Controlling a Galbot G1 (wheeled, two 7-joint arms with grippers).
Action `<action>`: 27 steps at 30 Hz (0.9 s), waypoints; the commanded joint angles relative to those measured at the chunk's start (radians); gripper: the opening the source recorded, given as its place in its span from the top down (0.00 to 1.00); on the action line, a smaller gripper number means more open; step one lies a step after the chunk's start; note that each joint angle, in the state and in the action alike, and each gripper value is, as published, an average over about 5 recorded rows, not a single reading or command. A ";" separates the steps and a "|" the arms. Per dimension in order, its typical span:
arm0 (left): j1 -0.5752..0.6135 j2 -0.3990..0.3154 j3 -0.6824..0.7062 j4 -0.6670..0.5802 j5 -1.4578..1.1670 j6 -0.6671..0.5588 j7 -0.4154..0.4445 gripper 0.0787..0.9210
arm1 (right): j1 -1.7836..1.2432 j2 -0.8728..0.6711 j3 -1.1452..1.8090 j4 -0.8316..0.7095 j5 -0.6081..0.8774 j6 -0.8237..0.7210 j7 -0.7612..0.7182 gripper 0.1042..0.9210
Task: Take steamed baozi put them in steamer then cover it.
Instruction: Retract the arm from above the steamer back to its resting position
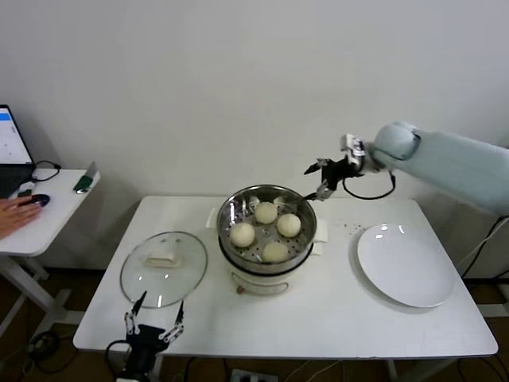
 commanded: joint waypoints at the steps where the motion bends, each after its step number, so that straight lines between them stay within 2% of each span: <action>1: 0.006 -0.003 -0.006 -0.014 0.008 0.001 -0.015 0.12 | -0.514 -0.341 0.567 0.198 -0.005 0.175 0.304 0.12; 9: -0.006 -0.022 -0.008 -0.021 0.047 0.006 -0.022 0.12 | -1.018 -0.372 1.066 0.303 -0.034 0.210 0.425 0.12; 15: -0.030 -0.021 -0.017 -0.022 0.080 0.023 -0.018 0.12 | -1.391 -0.228 1.505 0.346 -0.088 0.198 0.469 0.12; 21: -0.056 -0.005 -0.027 -0.025 0.159 0.049 -0.017 0.12 | -1.596 -0.084 1.738 0.396 -0.139 0.178 0.477 0.12; 27: -0.092 0.028 -0.045 -0.019 0.467 0.098 -0.034 0.12 | -1.747 0.046 1.920 0.458 -0.193 0.118 0.492 0.12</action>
